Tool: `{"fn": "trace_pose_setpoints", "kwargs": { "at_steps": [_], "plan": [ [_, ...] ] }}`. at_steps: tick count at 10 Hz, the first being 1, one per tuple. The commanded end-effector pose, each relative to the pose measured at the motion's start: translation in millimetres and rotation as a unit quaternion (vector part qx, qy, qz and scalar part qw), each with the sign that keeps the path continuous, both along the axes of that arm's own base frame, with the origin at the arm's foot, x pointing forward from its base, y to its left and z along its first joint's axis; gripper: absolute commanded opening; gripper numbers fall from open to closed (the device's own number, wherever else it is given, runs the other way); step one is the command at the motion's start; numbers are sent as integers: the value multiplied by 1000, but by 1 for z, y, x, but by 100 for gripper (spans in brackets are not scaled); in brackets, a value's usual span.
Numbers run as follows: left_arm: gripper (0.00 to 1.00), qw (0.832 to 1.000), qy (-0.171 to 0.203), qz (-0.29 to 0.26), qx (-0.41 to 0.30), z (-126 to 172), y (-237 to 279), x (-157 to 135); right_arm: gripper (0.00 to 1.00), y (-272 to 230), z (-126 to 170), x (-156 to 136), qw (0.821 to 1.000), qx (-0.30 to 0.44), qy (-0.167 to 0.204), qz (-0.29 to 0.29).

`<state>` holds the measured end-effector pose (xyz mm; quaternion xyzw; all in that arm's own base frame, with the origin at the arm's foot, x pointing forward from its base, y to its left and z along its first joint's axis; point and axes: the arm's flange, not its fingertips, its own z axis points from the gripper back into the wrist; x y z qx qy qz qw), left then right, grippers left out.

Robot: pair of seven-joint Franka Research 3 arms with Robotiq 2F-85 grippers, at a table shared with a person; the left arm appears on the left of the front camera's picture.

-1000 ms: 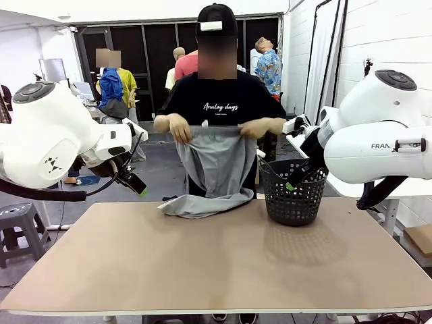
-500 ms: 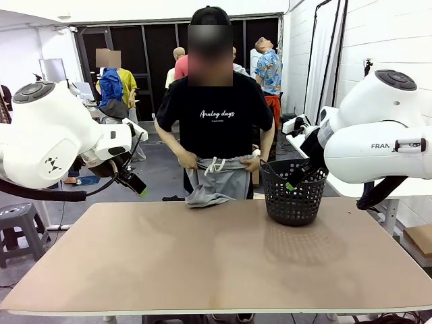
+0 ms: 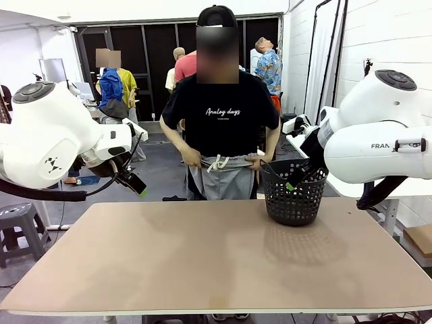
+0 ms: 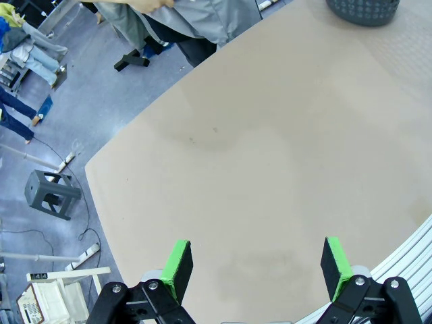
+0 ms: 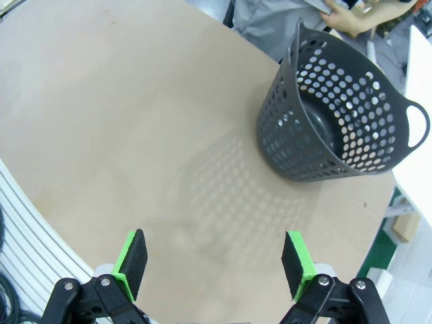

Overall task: Fold the training pants.
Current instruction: Grab both ends of the Training pants handed by a person.

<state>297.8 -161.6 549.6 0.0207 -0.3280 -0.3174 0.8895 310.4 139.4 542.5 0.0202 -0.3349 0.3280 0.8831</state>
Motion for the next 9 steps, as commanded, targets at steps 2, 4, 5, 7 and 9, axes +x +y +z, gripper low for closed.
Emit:
{"fn": "trace_pose_setpoints", "kwargs": {
  "at_steps": [2, 4, 5, 7, 9],
  "plan": [
    [100, 1000, -3, -7, 0, 0, 1, 2, 100, 0, -1, 1, 1000, 0, 0, 0],
    [100, 1000, -3, -7, 0, 0, 1, 2, 100, 0, -1, 1, 1000, 0, 0, 0],
    [100, 1000, -3, -7, 0, 0, 1, 2, 100, 0, -1, 1, 1000, 0, 0, 0],
    [100, 1000, -3, -7, 0, 0, 1, 2, 100, 0, -1, 1, 1000, 0, 0, 0],
    [100, 1000, -3, -7, 0, 0, 1, 2, 100, 0, -1, 1, 1000, 0, 0, 0]
  ]
}}
